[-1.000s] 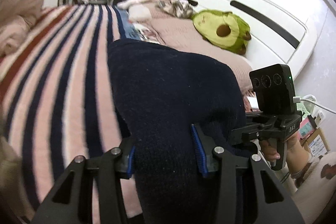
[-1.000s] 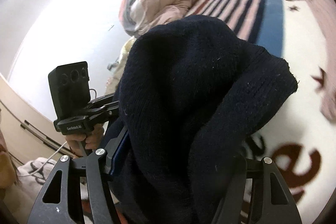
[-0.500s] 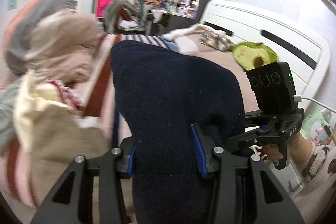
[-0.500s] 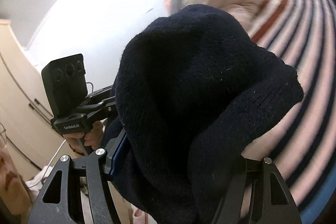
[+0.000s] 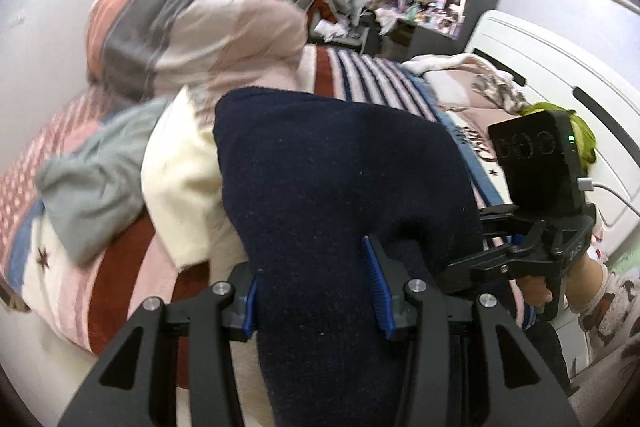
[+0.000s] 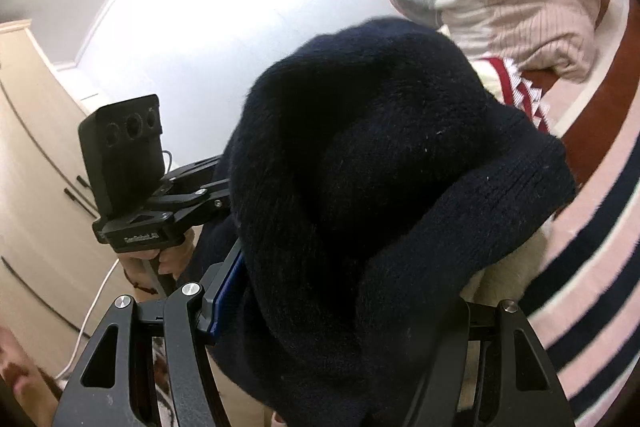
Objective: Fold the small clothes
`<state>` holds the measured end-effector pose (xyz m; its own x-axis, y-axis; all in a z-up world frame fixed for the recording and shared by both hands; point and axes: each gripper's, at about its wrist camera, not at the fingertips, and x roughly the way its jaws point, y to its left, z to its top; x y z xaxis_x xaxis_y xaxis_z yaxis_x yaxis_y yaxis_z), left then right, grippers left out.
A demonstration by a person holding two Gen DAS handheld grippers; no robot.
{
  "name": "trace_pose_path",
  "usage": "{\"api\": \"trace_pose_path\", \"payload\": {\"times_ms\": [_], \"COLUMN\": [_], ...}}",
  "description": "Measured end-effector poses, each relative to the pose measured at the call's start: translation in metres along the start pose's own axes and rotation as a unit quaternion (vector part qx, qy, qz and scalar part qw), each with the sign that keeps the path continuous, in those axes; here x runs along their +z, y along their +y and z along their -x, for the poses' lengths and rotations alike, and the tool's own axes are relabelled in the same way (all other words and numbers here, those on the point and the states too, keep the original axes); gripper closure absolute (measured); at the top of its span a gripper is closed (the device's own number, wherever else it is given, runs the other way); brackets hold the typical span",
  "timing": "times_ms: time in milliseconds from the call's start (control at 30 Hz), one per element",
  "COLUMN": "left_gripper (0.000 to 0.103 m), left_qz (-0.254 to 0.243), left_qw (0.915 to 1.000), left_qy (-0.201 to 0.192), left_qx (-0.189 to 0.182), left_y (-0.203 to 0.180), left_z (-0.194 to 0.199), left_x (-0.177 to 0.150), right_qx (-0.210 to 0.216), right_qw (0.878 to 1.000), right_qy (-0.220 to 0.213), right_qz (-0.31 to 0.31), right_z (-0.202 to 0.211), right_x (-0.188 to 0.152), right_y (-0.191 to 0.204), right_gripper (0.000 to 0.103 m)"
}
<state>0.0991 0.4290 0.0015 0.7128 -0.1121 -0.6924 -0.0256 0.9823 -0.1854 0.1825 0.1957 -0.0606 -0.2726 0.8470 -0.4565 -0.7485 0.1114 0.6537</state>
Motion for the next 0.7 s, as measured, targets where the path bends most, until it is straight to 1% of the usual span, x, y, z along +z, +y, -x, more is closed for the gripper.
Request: {"api": "trace_pose_path", "payload": {"times_ms": [67,133,200,267,300,333,367,433,467,567,633,700], "left_gripper": [0.06,0.06,0.059,0.058,0.058,0.057,0.057,0.057,0.057,0.055,0.053,0.053], "left_qz": [0.015,0.03,0.044,0.047,0.044,0.039,0.035,0.032,0.033,0.034,0.034,0.029], "left_qw": [0.9998,0.9994,0.9987,0.9984,0.9986,0.9988,0.9991,0.9992,0.9992,0.9994,0.9994,0.9993], "left_qy": [0.011,0.018,0.018,0.015,0.013,0.012,0.011,0.011,0.011,0.008,0.003,-0.002], "left_qx": [-0.001,-0.003,-0.016,-0.027,-0.027,-0.026,-0.023,-0.02,-0.019,-0.008,0.005,0.023], "left_y": [0.016,0.035,0.048,0.05,0.051,0.049,0.046,0.045,0.045,0.045,0.041,0.036], "left_z": [-0.016,-0.031,-0.042,-0.045,-0.045,-0.045,-0.044,-0.044,-0.044,-0.041,-0.035,-0.03], "left_x": [-0.005,-0.009,-0.013,-0.016,-0.016,-0.016,-0.016,-0.015,-0.014,-0.014,-0.016,-0.016], "right_qx": [-0.005,-0.008,-0.015,-0.013,-0.009,-0.005,-0.003,-0.006,-0.01,-0.021,-0.027,-0.039], "right_qw": [1.0,1.0,0.999,0.999,0.999,0.999,0.999,0.999,0.999,0.999,0.999,0.999], "right_qy": [0.009,0.019,0.025,0.026,0.026,0.026,0.027,0.028,0.028,0.026,0.024,0.022], "right_qz": [-0.009,-0.018,-0.026,-0.031,-0.035,-0.038,-0.04,-0.041,-0.041,-0.034,-0.03,-0.027], "right_z": [-0.014,-0.026,-0.037,-0.04,-0.039,-0.035,-0.035,-0.036,-0.044,-0.041,-0.038,-0.031], "right_x": [0.005,0.004,0.004,0.002,0.0,-0.004,-0.001,0.004,0.016,0.019,0.019,0.017], "right_y": [-0.014,-0.026,-0.036,-0.045,-0.047,-0.045,-0.043,-0.044,-0.051,-0.049,-0.051,-0.048], "right_gripper": [0.043,0.043,0.043,0.042,0.04,0.04,0.039,0.038,0.038,0.038,0.038,0.036]}}
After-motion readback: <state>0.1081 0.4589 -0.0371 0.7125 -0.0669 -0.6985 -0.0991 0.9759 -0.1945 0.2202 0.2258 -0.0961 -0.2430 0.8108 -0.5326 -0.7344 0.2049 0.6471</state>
